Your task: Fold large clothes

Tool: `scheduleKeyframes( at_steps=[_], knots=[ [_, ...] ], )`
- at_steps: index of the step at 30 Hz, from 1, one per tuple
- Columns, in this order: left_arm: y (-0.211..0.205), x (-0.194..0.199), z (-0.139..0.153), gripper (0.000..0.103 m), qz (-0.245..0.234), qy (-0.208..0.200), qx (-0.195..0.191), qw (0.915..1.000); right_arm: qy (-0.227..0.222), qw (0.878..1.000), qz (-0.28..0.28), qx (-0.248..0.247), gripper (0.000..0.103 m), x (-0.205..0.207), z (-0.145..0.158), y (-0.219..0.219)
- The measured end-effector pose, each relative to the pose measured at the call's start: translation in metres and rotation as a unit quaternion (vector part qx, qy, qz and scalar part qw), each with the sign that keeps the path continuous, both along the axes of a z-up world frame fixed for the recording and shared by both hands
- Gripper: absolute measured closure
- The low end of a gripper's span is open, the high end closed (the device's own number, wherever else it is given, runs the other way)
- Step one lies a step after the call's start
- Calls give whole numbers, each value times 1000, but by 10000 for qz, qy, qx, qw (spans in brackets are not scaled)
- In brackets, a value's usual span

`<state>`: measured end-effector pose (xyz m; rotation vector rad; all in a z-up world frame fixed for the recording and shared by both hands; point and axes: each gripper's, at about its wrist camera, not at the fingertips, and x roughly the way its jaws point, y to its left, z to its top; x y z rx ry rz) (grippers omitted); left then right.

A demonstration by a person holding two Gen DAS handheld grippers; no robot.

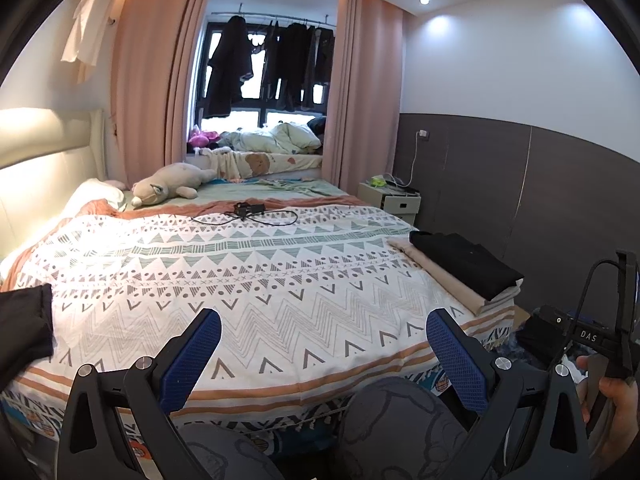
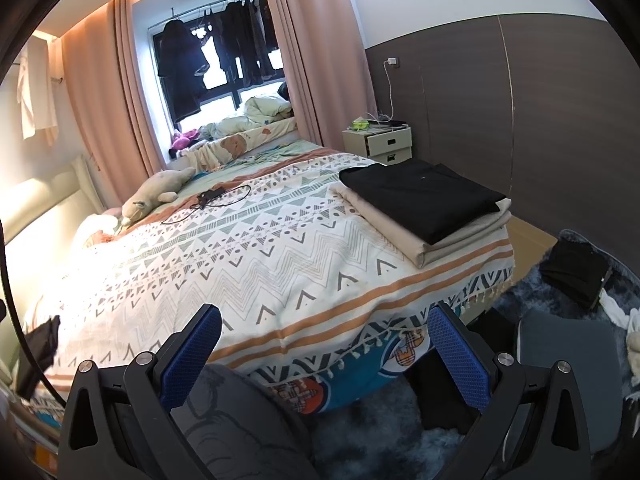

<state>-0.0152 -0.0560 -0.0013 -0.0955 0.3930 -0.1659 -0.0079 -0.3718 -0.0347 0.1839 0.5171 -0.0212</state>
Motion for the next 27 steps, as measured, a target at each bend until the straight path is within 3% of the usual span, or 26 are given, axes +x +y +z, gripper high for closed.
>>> scheduleKeyframes(
  at_steps=[27],
  knots=[
    [5,-4,-4,0,-11,46,-106,9999,95,10000,12,17,0,1,-9,-4]
  ],
)
